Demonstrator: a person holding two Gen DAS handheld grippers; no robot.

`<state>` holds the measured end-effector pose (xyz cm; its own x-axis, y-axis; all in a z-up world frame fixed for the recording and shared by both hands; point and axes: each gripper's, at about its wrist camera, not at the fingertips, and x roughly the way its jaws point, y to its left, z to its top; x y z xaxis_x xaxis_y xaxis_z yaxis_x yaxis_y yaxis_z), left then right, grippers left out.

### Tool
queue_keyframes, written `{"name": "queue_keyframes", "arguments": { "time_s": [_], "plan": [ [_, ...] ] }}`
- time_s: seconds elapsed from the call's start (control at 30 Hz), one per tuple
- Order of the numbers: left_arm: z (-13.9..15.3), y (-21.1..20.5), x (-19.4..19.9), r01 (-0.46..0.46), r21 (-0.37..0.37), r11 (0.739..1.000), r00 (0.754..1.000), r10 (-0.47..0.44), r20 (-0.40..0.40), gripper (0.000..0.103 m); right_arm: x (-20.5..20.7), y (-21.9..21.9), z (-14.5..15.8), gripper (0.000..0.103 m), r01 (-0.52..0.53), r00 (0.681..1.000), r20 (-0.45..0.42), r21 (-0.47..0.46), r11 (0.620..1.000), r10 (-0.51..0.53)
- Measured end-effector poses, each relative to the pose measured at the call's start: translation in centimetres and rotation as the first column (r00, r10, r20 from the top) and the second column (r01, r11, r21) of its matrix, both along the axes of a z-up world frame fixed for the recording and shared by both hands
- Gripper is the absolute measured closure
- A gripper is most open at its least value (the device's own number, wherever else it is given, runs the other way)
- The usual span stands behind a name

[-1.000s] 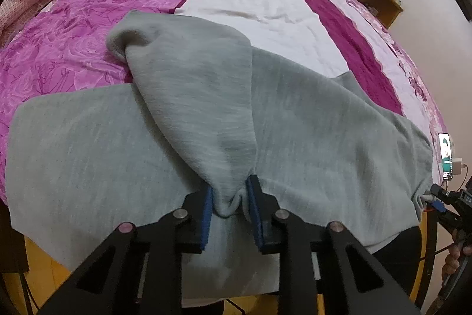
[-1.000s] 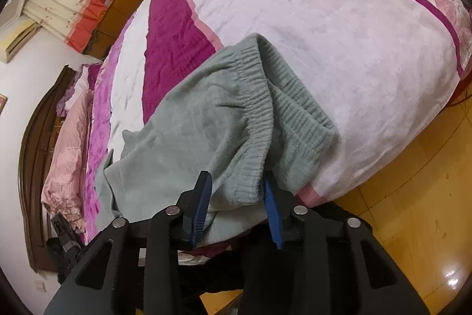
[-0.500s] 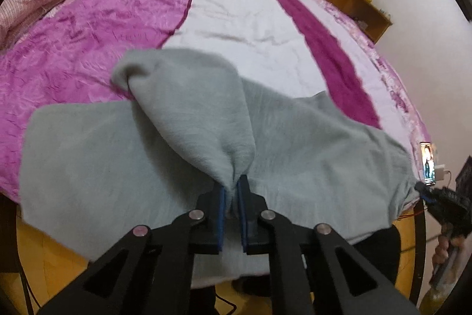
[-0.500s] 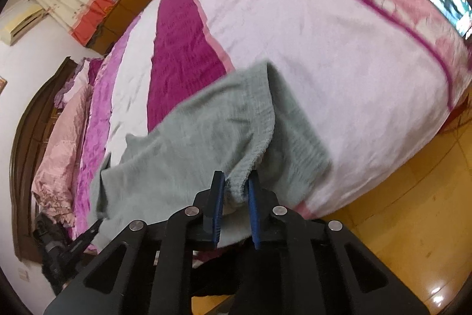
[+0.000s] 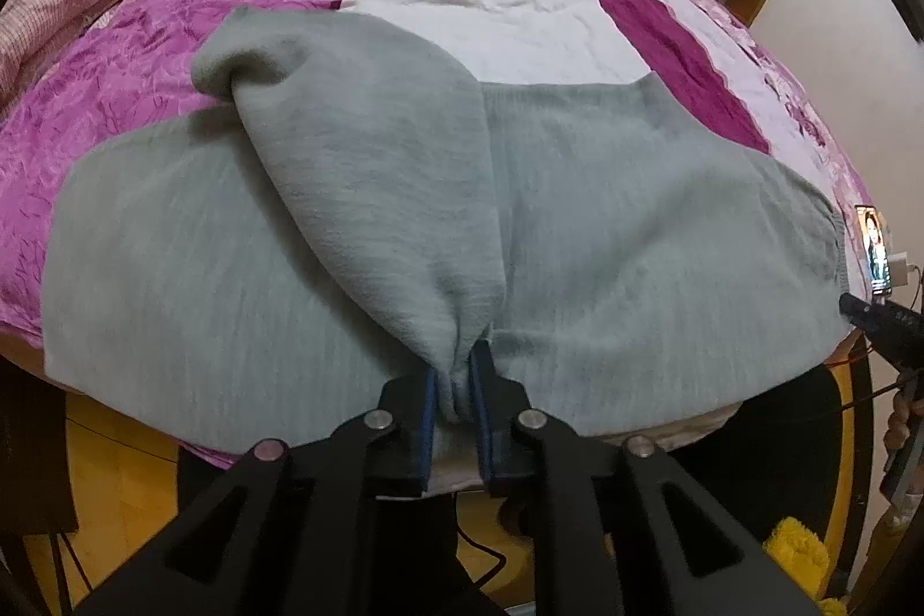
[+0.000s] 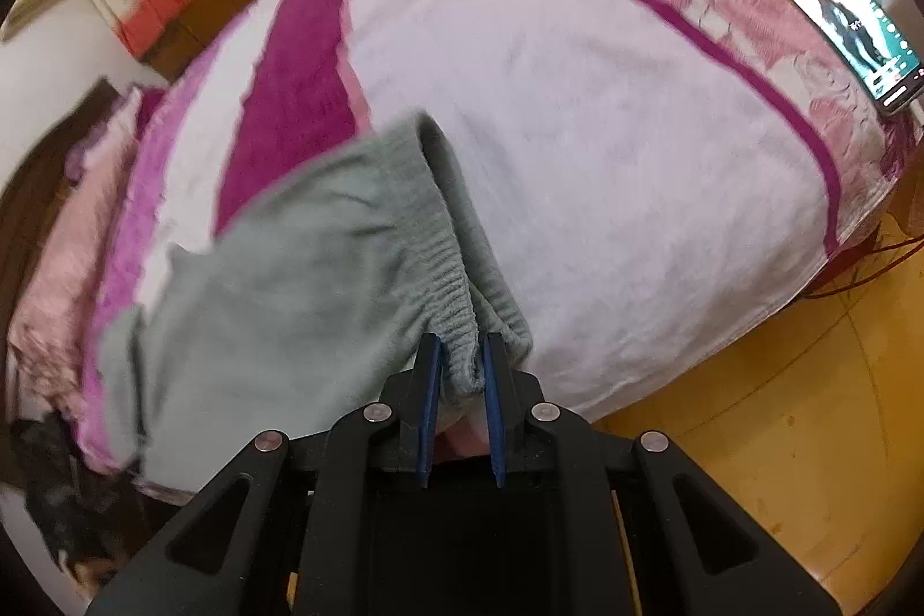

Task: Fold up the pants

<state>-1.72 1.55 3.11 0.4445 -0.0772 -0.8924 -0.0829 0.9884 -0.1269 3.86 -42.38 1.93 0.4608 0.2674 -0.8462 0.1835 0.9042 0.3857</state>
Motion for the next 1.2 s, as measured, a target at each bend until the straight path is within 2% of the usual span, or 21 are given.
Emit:
{"name": "queue_keyframes", "arguments": {
  "time_s": [0.2, 0.33, 0.47, 0.77, 1.07, 1.2],
  "plan": [
    [1.0, 0.2, -0.5, 0.009, 0.034, 0.999, 1.000, -0.009, -0.006, 0.078, 0.1, 1.2, -0.3, 0.092, -0.055, 0.998, -0.009, -0.095, 0.994, 0.055],
    [2.3, 0.5, -1.0, 0.008, 0.051, 0.999, 1.000, -0.008, 0.001, 0.070, -0.1, 2.0, 1.1, 0.090, -0.096, 0.995, -0.010, -0.167, 0.981, 0.095],
    [4.1, 0.8, -1.6, 0.016, 0.077, 0.997, 0.999, -0.019, 0.037, 0.068, -1.0, 2.8, 3.1, 0.082, -0.107, 0.994, 0.012, -0.202, 0.974, 0.112],
    [6.6, 2.3, -0.1, -0.038, 0.083, 0.996, 0.995, 0.030, 0.095, 0.068, -1.6, 7.6, 7.5, 0.074, -0.208, 0.967, 0.118, -0.150, 0.967, 0.226],
    [7.9, 2.1, 2.6, -0.034, 0.063, 0.997, 0.992, 0.026, 0.124, 0.068, 0.0, 13.3, 7.5, 0.073, -0.296, 0.942, 0.138, -0.085, 0.951, 0.306],
    [8.0, 1.6, 3.7, -0.021, 0.082, 0.996, 0.991, 0.010, 0.134, 0.068, 0.9, 15.1, 7.3, 0.073, -0.301, 0.939, 0.146, -0.082, 0.950, 0.310]
  ]
}}
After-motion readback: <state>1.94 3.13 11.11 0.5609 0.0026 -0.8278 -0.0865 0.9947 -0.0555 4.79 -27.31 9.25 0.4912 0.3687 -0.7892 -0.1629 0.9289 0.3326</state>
